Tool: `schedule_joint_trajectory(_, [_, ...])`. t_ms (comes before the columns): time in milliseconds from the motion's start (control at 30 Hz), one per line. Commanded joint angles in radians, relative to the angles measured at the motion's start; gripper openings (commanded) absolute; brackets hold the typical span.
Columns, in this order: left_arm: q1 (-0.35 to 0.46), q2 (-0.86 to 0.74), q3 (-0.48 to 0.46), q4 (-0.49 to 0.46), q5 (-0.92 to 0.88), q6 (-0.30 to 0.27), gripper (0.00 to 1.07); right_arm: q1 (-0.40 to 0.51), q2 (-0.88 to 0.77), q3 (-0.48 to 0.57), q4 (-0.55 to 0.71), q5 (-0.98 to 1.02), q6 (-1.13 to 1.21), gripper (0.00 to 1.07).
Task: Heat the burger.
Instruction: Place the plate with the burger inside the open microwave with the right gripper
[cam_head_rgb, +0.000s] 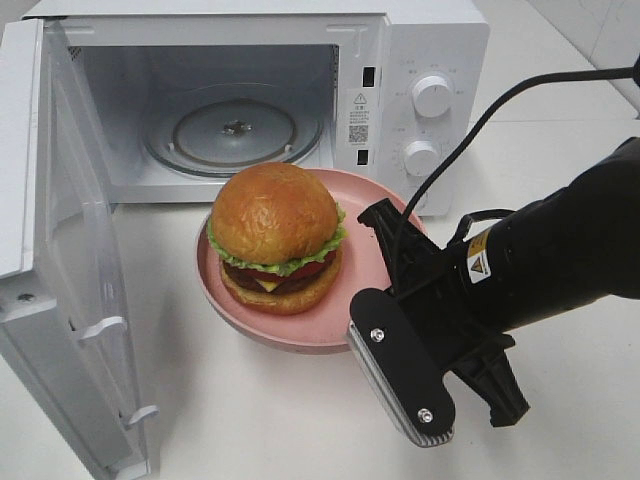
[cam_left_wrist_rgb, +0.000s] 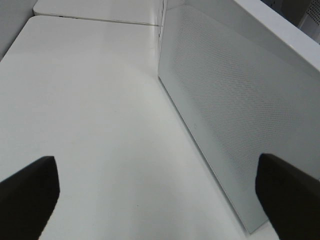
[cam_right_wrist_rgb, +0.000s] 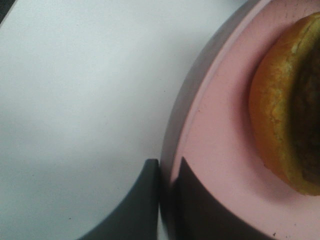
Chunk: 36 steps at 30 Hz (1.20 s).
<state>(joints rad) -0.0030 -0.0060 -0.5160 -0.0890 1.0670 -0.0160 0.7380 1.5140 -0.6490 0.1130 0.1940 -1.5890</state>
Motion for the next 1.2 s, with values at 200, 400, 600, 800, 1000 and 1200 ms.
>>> schedule_joint_trajectory(200, [0.001, -0.017, 0.0, -0.01, 0.001, -0.001, 1.0, -0.005, -0.007, -0.015, -0.081, -0.077, 0.039, 0.0])
schedule_joint_trajectory(400, [0.001, -0.017, 0.0, -0.01, 0.001, -0.001, 1.0, -0.005, 0.006, -0.023, -0.133, -0.1, 0.093, 0.0])
schedule_joint_trajectory(600, [0.001, -0.017, 0.0, -0.01, 0.001, -0.001, 1.0, -0.005, 0.048, -0.068, -0.131, -0.1, 0.096, 0.0])
schedule_joint_trajectory(800, [0.001, -0.017, 0.0, -0.01, 0.001, -0.001, 1.0, -0.005, 0.121, -0.151, -0.131, -0.098, 0.146, 0.0])
schedule_joint_trajectory(1000, [0.001, -0.017, 0.0, -0.01, 0.001, -0.001, 1.0, -0.005, 0.174, -0.206, -0.131, -0.096, 0.167, 0.0])
schedule_joint_trajectory(1200, [0.001, -0.017, 0.0, -0.01, 0.001, -0.001, 1.0, -0.005, 0.225, -0.276, -0.131, -0.091, 0.182, 0.0])
